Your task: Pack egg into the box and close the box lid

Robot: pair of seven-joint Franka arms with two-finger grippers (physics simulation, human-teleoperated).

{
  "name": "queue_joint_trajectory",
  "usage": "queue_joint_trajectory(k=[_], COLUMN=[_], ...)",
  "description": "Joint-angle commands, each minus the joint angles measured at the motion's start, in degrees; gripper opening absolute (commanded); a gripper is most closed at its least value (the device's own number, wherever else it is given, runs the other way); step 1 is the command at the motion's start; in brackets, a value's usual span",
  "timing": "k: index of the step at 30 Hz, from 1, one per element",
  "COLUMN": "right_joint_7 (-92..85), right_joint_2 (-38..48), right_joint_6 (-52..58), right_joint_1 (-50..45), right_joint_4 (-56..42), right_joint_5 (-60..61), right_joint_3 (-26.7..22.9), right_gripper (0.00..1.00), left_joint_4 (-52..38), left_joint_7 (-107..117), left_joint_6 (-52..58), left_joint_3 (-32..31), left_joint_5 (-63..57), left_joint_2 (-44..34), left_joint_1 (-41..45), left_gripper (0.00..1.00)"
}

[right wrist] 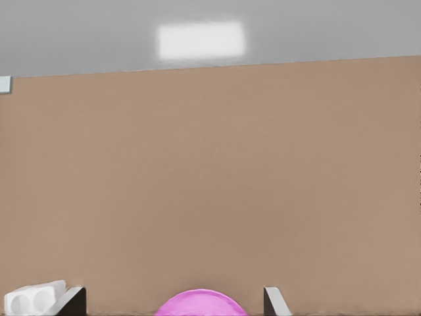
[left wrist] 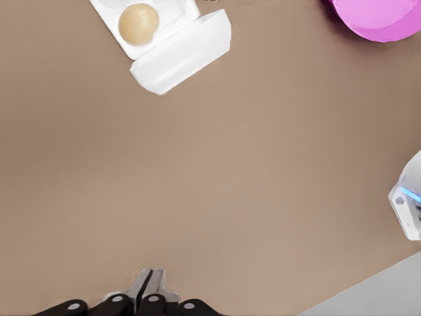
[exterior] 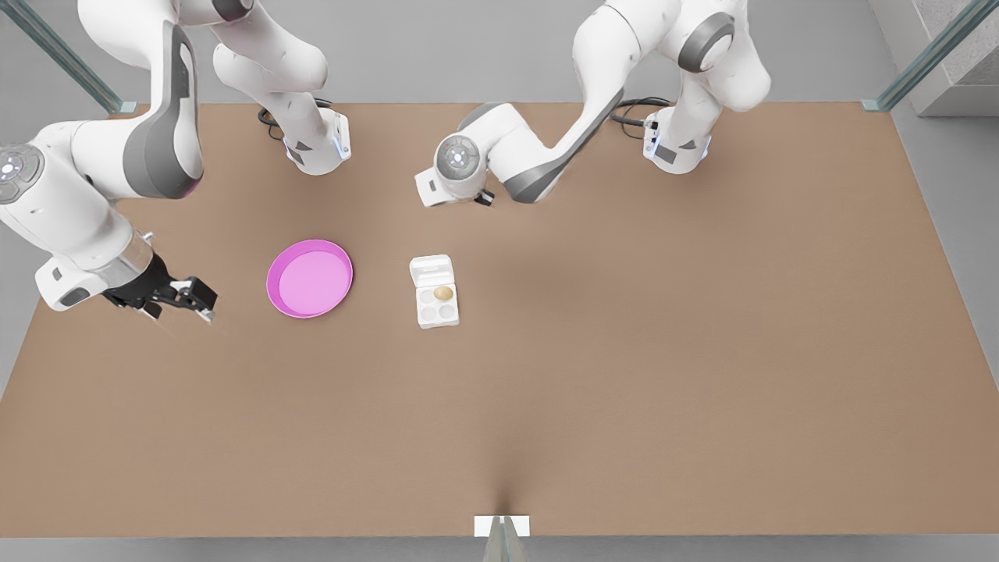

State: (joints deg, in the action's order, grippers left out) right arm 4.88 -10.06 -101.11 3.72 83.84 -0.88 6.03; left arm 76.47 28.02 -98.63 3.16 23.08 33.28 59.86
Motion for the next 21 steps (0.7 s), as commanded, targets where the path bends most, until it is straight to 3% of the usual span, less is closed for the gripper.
queue_joint_trajectory(k=[1, 9, 21], right_joint_7=[-3.4, -3.4, -3.4], right_joint_2=[-0.3, -1.0, -1.0], right_joint_6=[5.8, 5.8, 5.8], right_joint_1=[-0.3, 0.0, 0.2], right_joint_4=[-0.2, -1.1, -1.2], right_joint_5=[-1.2, -1.1, -1.1], right_joint_3=[0.0, -0.1, -0.1], right_gripper=[1.0, 1.0, 1.0], left_joint_4=[-0.5, -0.6, -0.6], left_joint_7=[64.3, 57.7, 51.7], left_joint_6=[-20.8, -37.2, -39.4], left_joint_3=[-1.2, -1.9, -1.1], left_joint_5=[4.7, 2.3, 1.3], left_joint_2=[2.6, 13.3, 15.8], left_joint_1=[1.2, 1.4, -1.2], left_gripper=[0.21, 0.21, 0.21])
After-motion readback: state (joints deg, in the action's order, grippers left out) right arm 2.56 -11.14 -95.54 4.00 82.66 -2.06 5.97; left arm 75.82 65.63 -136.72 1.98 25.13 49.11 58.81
